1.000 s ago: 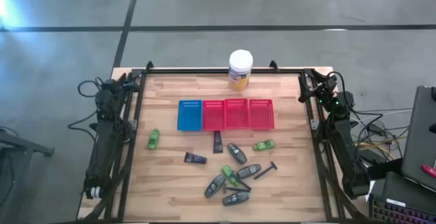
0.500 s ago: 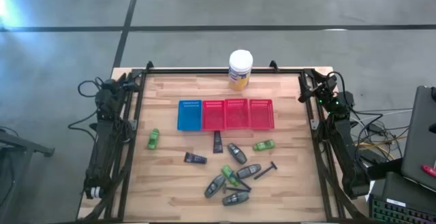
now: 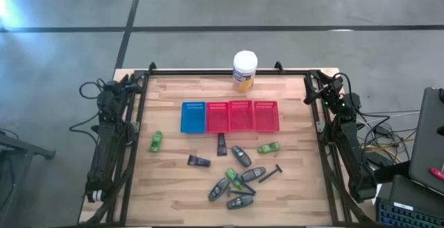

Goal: Pick & Place Travel size toiletries

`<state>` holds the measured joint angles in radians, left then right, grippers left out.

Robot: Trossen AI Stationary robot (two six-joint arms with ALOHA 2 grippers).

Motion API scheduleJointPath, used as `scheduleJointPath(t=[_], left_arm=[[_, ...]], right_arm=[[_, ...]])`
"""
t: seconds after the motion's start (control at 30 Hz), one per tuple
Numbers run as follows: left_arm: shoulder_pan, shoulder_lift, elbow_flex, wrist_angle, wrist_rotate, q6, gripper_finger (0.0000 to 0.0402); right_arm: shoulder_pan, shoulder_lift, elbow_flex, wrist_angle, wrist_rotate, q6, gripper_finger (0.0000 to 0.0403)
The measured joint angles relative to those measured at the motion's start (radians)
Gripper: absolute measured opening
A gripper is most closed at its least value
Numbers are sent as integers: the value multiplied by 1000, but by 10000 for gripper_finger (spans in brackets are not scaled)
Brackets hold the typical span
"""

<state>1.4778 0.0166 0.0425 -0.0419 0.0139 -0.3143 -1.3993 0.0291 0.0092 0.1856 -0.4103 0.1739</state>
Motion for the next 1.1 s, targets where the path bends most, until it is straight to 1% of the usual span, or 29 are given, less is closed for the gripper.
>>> scheduleJointPath(t=[0.5,0.53,0.57,0.63,0.67,0.7,0.77,0.83,0.93,1.03,1.1], left_arm=[[0,0,0,0,0,0,142],[0,0,0,0,0,0,142],[0,0,0,0,0,0,142],[0,0,0,0,0,0,142],[0,0,0,0,0,0,142],[0,0,0,0,0,0,142],[0,0,0,0,0,0,142],[0,0,0,0,0,0,142],[0,0,0,0,0,0,142],[0,0,0,-1,0,0,142],[0,0,0,-2,0,0,142]], right_arm=[[0,0,0,1,0,18,366],[1,0,0,4,-2,80,366],[3,0,0,14,-6,199,366],[4,-1,0,28,-6,511,366],[4,-1,0,26,-6,646,366],[4,0,0,22,-6,740,366],[4,0,0,24,-5,839,366],[8,0,0,36,18,957,366],[7,-1,0,65,22,1071,366],[14,0,0,141,21,1183,366],[34,0,0,220,44,1207,366]])
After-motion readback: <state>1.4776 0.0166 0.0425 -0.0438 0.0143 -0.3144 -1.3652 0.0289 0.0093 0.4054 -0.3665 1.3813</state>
